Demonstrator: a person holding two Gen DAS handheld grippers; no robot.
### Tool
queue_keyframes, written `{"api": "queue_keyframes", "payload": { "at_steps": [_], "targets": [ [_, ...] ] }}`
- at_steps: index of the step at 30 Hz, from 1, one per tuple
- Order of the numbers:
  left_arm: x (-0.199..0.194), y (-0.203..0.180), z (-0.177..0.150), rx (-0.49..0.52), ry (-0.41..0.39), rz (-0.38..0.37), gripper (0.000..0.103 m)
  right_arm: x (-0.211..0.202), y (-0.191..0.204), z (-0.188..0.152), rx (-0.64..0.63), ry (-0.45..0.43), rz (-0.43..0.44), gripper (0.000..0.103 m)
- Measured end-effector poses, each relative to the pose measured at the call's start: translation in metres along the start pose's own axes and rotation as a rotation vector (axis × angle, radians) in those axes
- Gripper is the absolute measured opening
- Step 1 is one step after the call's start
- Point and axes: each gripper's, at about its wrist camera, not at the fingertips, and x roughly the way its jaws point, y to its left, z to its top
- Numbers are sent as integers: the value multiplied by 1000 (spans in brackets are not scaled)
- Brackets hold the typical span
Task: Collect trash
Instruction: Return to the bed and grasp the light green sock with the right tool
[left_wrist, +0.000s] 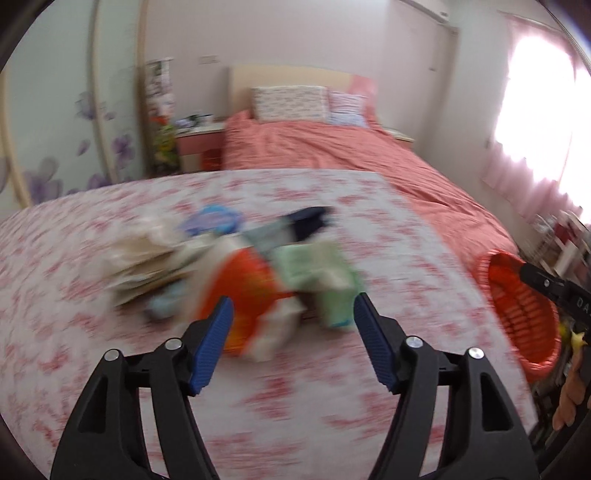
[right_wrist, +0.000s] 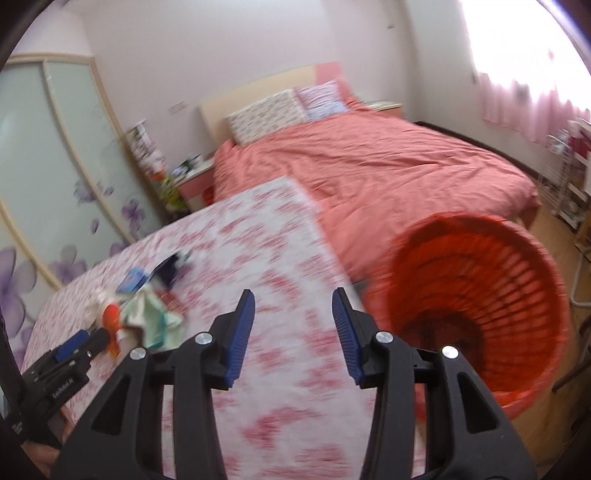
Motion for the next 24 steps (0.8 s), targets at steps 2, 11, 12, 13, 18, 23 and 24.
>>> {"api": "queue_keyframes", "payload": {
  "at_steps": [2,11,12,13,18,23,24],
  "targets": [
    [2,21,-4,-28,0,32,71,12,23,-7,-30,11,30,53],
    [5,74,-22,-88,-3,107,77,54,116,-32,-148,60,159,62],
    [6,78,-23,-99,2,102,77,57,123,-32,-157,60,165,62],
    [7,80,-24,-107,6,96,77,61,129,-33,-166,61,167,62],
    [8,85,-29,-130,22,75,77,81,142,-35,-182,90,150,62],
    [12,76,-31,-135,28,45,80,101,139,-38,-189,147,140,22],
    [13,74,-31,-135,28,39,80,100,139,-39,-195,147,142,19]
  ]
}}
